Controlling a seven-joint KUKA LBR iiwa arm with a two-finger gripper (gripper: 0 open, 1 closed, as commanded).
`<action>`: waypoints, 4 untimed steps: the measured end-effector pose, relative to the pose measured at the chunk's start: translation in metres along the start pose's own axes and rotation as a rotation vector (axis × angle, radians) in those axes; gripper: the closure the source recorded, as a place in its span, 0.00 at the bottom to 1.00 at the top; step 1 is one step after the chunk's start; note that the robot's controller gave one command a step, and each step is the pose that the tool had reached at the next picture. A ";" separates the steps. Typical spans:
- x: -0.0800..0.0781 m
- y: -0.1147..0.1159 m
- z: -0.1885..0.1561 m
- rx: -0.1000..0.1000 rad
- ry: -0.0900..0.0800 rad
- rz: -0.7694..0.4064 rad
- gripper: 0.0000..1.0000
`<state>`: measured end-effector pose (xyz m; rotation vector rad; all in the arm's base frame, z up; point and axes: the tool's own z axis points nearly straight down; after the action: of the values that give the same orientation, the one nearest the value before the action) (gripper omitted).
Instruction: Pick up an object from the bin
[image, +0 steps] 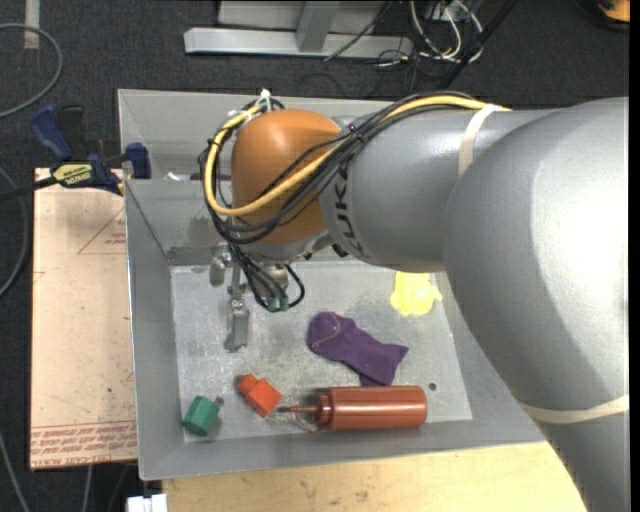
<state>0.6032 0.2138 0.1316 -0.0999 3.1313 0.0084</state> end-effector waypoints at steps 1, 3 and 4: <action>0.027 -0.059 0.036 0.001 0.010 -0.134 0.00; 0.006 -0.079 0.021 0.001 0.015 0.040 0.00; -0.003 -0.117 -0.004 0.000 -0.006 -0.242 0.00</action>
Offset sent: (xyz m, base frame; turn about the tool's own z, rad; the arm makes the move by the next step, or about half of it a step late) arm 0.0094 -0.0593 -0.0616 0.0960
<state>0.6140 0.0976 0.1354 -0.4757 3.0895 0.0064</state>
